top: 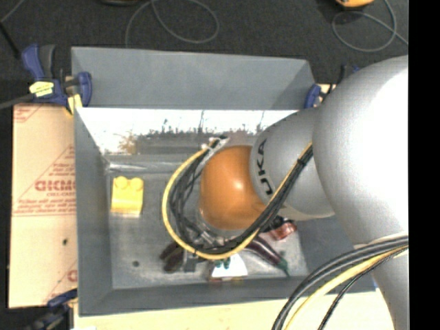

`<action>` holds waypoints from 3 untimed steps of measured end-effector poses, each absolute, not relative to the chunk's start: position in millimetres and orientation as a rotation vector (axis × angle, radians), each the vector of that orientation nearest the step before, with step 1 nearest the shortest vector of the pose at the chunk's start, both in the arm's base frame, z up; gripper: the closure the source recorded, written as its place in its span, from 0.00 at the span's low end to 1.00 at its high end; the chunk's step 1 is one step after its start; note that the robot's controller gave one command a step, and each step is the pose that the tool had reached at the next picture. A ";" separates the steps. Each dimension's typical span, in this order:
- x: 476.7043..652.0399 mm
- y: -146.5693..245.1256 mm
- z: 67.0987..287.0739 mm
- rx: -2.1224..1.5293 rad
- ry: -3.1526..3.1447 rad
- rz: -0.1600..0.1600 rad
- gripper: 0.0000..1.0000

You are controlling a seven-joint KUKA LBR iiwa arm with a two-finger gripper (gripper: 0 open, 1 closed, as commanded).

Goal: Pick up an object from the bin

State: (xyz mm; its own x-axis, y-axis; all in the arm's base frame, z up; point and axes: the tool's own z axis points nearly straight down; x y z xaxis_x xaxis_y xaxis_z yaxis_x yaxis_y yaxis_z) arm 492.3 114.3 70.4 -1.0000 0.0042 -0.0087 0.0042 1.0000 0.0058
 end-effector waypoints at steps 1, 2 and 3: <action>492.4 114.3 70.4 0.008 3.133 0.009 1.00; 500.4 97.6 174.3 0.078 3.131 0.011 1.00; 500.4 97.6 174.3 0.079 3.131 0.011 1.00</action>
Offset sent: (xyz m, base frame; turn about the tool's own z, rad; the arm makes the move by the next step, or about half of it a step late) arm 0.0074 -0.0164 0.1038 0.0407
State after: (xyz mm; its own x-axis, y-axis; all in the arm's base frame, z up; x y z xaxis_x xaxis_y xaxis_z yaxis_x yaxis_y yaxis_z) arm 500.4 97.6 174.3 -0.9987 0.0508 -0.0098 0.0507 0.9987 0.0073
